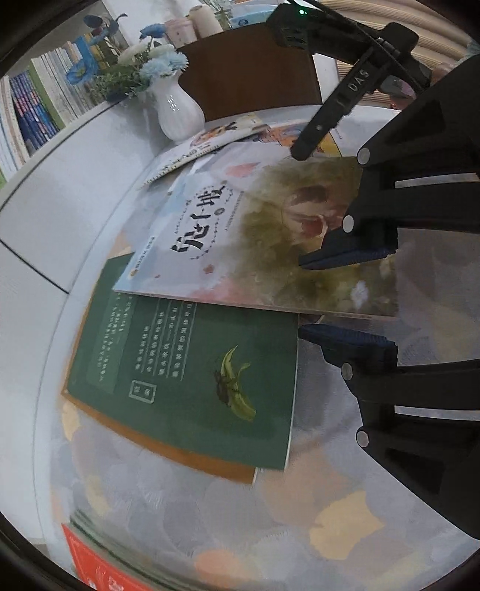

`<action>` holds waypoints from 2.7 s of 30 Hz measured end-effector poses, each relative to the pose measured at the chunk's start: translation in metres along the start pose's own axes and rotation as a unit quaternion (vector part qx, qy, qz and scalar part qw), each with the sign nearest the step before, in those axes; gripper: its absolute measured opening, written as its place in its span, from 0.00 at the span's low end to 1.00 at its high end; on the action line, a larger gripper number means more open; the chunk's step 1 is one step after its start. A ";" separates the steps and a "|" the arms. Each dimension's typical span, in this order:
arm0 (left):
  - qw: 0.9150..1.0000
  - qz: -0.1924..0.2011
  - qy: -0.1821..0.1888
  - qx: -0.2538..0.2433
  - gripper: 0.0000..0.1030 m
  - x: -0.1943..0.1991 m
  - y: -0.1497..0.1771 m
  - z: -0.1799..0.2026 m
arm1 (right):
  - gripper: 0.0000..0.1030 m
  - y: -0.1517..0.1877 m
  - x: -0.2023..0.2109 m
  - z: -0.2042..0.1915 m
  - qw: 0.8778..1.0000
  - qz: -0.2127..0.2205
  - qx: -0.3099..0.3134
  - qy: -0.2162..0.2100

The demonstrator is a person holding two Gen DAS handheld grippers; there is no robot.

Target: Organize books

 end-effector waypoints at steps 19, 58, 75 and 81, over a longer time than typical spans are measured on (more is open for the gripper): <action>0.993 -0.080 0.080 -0.040 0.26 0.011 0.100 0.039 | 0.40 0.077 0.051 0.016 0.998 -0.040 0.046 0.009; 0.988 -0.052 0.141 0.033 0.10 0.001 0.170 0.089 | 0.53 0.175 0.075 0.064 0.991 -0.099 0.025 -0.081; 0.988 -0.090 0.124 0.015 0.10 -0.005 0.161 0.127 | 0.55 0.176 0.090 0.112 0.980 -0.105 -0.076 -0.149; 0.977 -0.094 0.179 0.061 0.07 -0.014 0.162 0.126 | 0.55 0.173 0.104 0.113 0.976 -0.094 -0.087 -0.173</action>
Point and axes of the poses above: each gripper's, at about its wrist camera, not at the fingertips, and x roughly against the way its jaws point, z to its right, y to its underside, the point moved 5 cm from there along -x, roughly the way its jaws point, and after that the axes turned 4 degrees about y, right-handed, at the moved point
